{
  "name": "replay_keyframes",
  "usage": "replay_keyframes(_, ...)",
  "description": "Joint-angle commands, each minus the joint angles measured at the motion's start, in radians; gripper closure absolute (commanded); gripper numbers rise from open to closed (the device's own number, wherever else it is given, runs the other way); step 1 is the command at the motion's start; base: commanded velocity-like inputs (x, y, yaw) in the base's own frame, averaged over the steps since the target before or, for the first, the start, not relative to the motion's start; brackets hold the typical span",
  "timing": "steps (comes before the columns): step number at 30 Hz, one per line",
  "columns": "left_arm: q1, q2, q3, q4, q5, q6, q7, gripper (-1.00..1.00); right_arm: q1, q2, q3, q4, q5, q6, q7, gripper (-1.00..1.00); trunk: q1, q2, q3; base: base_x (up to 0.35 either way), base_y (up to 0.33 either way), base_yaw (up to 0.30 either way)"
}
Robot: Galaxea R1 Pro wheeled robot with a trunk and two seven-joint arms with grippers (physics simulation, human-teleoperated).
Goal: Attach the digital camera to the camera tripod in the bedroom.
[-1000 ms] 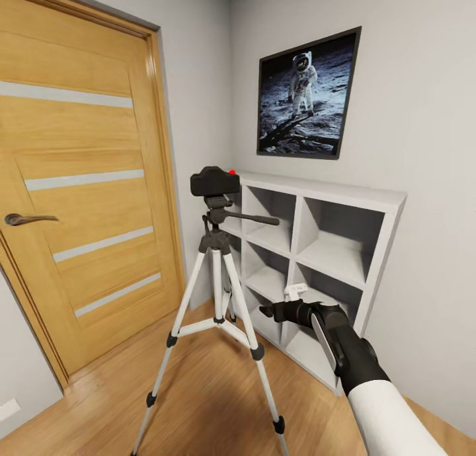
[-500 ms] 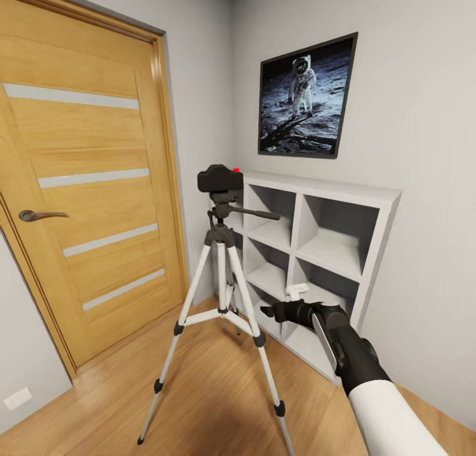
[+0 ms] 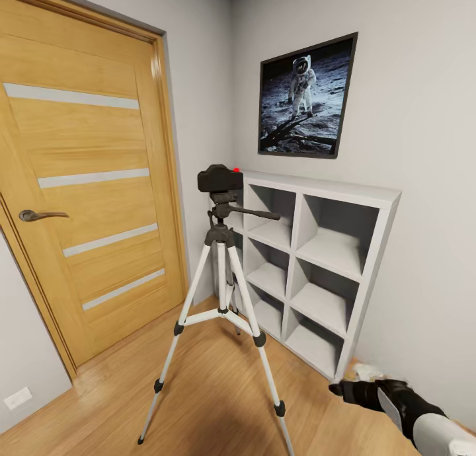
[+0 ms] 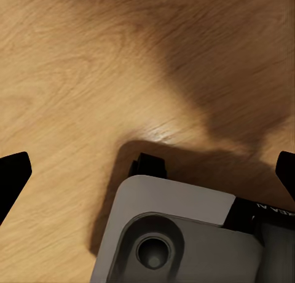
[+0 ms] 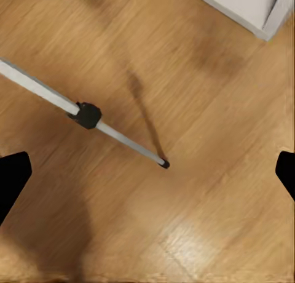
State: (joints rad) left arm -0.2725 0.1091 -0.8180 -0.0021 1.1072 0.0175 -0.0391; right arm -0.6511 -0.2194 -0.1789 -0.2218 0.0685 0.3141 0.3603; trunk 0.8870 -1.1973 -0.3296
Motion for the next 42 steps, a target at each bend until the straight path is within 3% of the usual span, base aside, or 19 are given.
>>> replay_keyframes(1,-0.001,-0.002,-0.008,0.000,0.011,0.002,-0.003,-1.00,0.001,-0.009,-0.011,0.094,0.011,-0.062,-0.015,-1.00,0.000,-0.001,-0.001,0.000,0.000,0.000)
replay_keyframes(2,-0.001,-0.002,-0.007,0.000,0.011,0.001,-0.003,-1.00,0.003,-0.011,-0.012,0.127,0.014,-0.091,-0.027,-1.00,0.000,-0.001,-0.001,0.000,0.000,0.000)
replay_keyframes(3,-0.001,-0.003,-0.007,0.000,0.011,0.000,-0.003,-1.00,0.035,-0.011,-0.013,0.203,0.027,-0.167,-0.091,-1.00,0.000,-0.001,-0.001,0.000,0.000,0.000)
replay_keyframes(4,-0.001,-0.004,-0.007,0.000,0.011,0.000,-0.003,-1.00,0.064,-0.010,-0.013,0.222,0.031,-0.190,-0.128,-1.00,0.000,-0.001,-0.001,0.000,0.000,0.000)
replay_keyframes(9,-0.001,-0.011,-0.008,-0.001,0.010,-0.001,-0.004,-1.00,0.167,-0.001,-0.013,0.248,0.038,-0.225,-0.209,-1.00,0.000,-0.001,-0.001,0.000,0.000,0.000)
replay_keyframes(15,0.006,-0.034,-0.008,-0.001,0.009,0.001,-0.004,-1.00,0.290,0.076,-0.012,0.255,0.041,-0.321,-0.236,-1.00,0.000,-0.001,-0.001,0.000,0.000,0.000)
replay_keyframes(24,0.019,-0.054,-0.007,0.000,0.001,0.001,-0.003,-1.00,0.343,0.107,-0.012,0.255,0.043,-0.375,-0.241,-1.00,0.000,-0.001,-0.001,0.000,0.000,0.000)
replay_keyframes(29,0.021,-0.055,-0.007,-0.001,0.004,0.000,-0.002,-1.00,0.383,0.143,-0.013,0.256,0.043,-0.383,-0.250,-1.00,0.000,-0.001,-0.001,0.000,0.000,0.000)
replay_keyframes(42,0.021,-0.052,-0.014,-0.009,-0.005,-0.001,-0.003,-1.00,0.396,0.146,-0.013,0.256,0.042,-0.372,-0.272,-1.00,0.000,-0.001,-0.001,0.000,0.000,0.000)
